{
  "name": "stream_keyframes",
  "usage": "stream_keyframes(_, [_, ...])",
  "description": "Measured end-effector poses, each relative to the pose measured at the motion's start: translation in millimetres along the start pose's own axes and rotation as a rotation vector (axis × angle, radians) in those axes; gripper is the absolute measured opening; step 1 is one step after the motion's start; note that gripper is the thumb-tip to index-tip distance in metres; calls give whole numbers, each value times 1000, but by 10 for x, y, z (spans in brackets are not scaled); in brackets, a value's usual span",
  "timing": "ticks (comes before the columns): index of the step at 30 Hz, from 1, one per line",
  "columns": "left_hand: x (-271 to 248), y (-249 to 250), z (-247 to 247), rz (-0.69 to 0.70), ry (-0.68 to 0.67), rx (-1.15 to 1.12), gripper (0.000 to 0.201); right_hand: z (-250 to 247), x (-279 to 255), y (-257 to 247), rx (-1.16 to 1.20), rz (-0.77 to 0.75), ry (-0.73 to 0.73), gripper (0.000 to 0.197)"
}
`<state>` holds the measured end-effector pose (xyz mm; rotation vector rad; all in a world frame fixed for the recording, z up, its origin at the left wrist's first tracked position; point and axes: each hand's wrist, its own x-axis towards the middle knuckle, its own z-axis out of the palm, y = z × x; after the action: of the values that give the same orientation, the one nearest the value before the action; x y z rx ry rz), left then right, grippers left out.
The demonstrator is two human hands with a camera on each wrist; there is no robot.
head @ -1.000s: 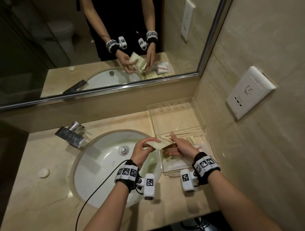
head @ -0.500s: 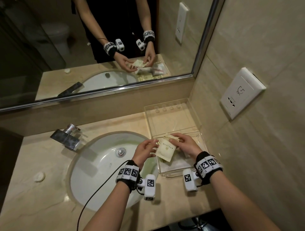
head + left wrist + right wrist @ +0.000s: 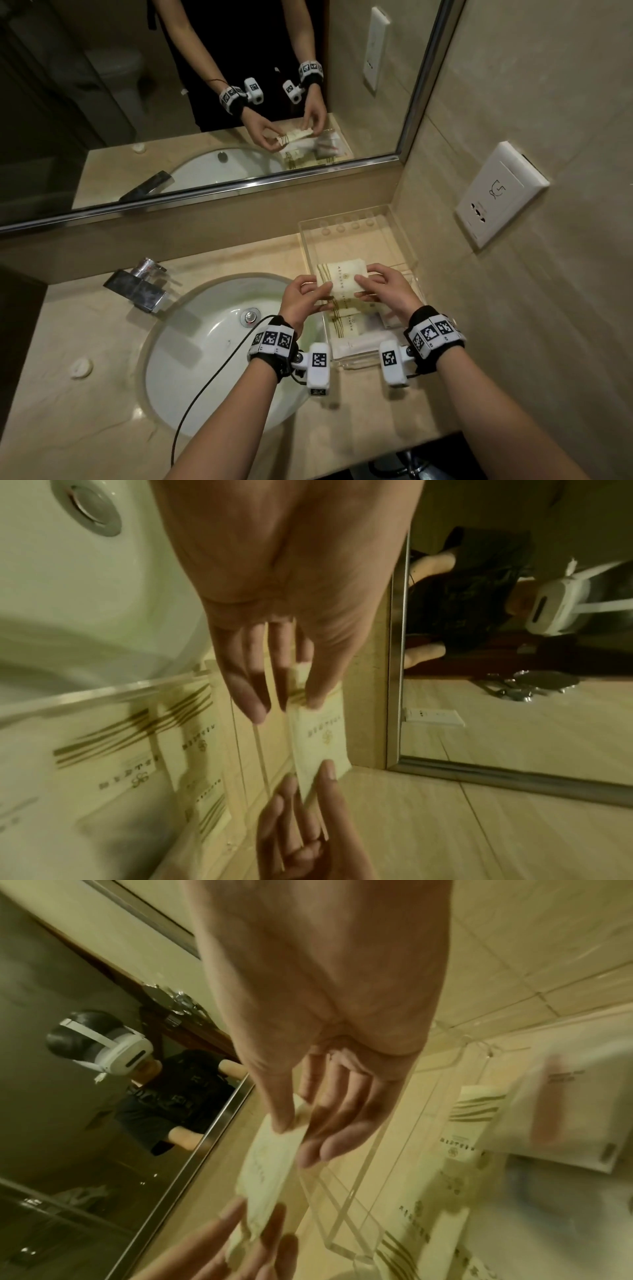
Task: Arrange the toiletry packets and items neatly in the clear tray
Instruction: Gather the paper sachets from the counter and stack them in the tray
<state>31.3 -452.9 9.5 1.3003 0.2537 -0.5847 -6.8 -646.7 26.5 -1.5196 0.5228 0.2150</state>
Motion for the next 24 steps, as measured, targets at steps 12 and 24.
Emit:
stream_keyframes(12, [25,-348,-176,185,100,672,10,-41,278,407,-499,271,252,27])
stream_keyframes(24, [56,-545,-81,300,-118,1125,29,163,336,526,-743,215,340,22])
